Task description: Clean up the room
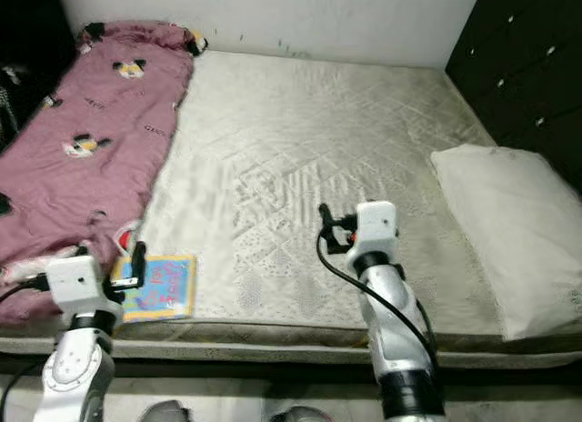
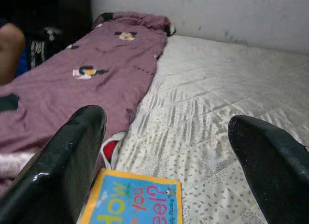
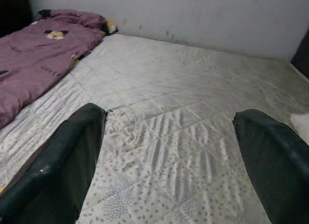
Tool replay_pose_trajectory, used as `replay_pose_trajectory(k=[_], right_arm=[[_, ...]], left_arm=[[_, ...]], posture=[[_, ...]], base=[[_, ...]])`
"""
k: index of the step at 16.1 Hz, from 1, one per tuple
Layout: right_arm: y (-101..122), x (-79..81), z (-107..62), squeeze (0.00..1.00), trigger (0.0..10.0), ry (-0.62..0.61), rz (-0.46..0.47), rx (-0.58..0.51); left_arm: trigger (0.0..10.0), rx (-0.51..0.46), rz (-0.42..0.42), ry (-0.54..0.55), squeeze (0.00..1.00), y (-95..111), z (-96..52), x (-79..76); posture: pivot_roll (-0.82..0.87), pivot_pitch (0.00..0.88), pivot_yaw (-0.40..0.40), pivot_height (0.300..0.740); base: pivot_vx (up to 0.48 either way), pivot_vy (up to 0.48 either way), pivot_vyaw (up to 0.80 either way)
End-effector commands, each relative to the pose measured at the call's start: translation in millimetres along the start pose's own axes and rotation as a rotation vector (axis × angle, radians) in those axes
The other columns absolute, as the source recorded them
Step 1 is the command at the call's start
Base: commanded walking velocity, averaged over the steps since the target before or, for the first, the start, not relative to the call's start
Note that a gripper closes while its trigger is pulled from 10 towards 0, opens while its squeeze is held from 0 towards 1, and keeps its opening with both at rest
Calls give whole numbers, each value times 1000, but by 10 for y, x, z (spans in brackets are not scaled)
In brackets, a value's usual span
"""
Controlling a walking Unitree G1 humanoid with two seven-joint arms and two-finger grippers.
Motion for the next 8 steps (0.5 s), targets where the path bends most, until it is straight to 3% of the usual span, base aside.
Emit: replay_pose_trajectory(k=[1,5,8], right_arm=[[-11,-11,15,0,10000,10,-13,12],[0,42,76,0,10000,60,-38,16],[-10,-50,-28,0,10000,-25,-26,-2]], left_arm=[[10000,-21,-2,6,0,45,-9,-8],[10000,-23,-15,33,0,28,-47,-22],[10000,-10,9,-59,0,26,61,-106]], posture=[[55,0,-135,740],[67,0,-166,740],[-38,0,-52,740]], base=[[0,0,0],[0,0,0],[0,0,0]])
Point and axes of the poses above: a point about 5 cm out from each wrist's last joint towards the gripper, its own z axis pointing out of the wrist towards the gripper, its own y axis along the axis of the wrist's last joint, x = y × z, the point moved 1 cm from there along z, pointing out of the wrist towards the gripper, and after that the axes turned 1 degree about -z, right-handed, at the moved point
